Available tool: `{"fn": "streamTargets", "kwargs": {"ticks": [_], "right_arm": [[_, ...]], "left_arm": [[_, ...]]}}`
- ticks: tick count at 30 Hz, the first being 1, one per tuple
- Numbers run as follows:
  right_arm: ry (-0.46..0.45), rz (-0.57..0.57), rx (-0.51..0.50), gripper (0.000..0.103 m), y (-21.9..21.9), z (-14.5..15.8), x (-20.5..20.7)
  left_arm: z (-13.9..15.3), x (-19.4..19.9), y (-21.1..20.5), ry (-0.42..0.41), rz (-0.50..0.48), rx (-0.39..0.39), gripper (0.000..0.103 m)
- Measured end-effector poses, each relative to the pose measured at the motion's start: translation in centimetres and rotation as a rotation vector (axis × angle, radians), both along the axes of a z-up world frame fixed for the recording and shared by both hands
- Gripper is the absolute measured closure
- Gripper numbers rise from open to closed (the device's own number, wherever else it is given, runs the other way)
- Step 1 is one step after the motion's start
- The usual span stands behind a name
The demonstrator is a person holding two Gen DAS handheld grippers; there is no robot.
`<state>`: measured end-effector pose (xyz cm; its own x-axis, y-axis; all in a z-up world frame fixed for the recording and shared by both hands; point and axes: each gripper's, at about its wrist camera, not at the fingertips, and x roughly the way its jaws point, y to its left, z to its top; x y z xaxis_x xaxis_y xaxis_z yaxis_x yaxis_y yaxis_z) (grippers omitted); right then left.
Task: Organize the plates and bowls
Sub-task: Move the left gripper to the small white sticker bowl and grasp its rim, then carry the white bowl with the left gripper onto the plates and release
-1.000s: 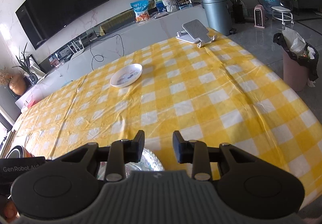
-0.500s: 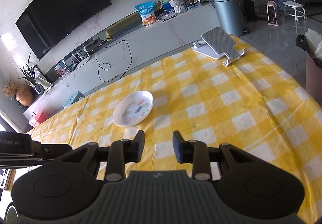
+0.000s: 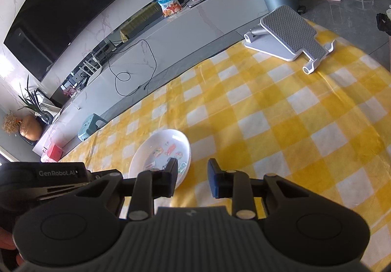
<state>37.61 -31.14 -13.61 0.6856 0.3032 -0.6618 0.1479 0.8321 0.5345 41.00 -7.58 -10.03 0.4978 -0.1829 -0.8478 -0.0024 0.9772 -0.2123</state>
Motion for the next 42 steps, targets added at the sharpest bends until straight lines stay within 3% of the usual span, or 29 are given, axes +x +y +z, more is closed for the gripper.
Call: {"fn": "streamTargets", "kwargs": {"ticks": [7,10,12,16,18,24,32,42], "right_arm": [[0.025,0.017,0.009,0.078,0.6,-1.1,1.1],[0.03,0.022,0.002,0.079,0.9,-1.2,1.5],[0.034,0.031,-0.011,0.088,1.2,-1.4,1.8],[0.028,0.038,-0.011,0.092,1.5,-1.6,1.9],[0.025,0.042,-0.005,0.097,1.5,-1.7,1.8],[0.044,0.027,-0.021,0.099,1.6,-1.3,1.4],[0.021,0.027,0.018,0.1,1.4,0.8,-1.4],[-0.058,0.028,0.045,0.101,0.9,4.3,-7.9]], "left_arm": [[-1.0,1.2,0.2,0.009,-0.001,-0.025,0.078],[-1.3,1.5,-0.1,0.012,-0.018,-0.026,0.085],[-1.5,1.6,-0.4,0.009,-0.031,-0.01,0.091],[-1.8,1.6,-0.8,0.006,-0.058,-0.001,0.099],[-1.8,1.5,-0.8,0.003,-0.058,0.0,0.099],[-0.8,0.6,-1.1,0.006,-0.068,0.009,0.1],[1.8,-2.7,-0.6,-0.008,-0.058,0.019,0.101],[5.3,-10.1,-0.7,-0.056,-0.087,0.032,0.097]]}}
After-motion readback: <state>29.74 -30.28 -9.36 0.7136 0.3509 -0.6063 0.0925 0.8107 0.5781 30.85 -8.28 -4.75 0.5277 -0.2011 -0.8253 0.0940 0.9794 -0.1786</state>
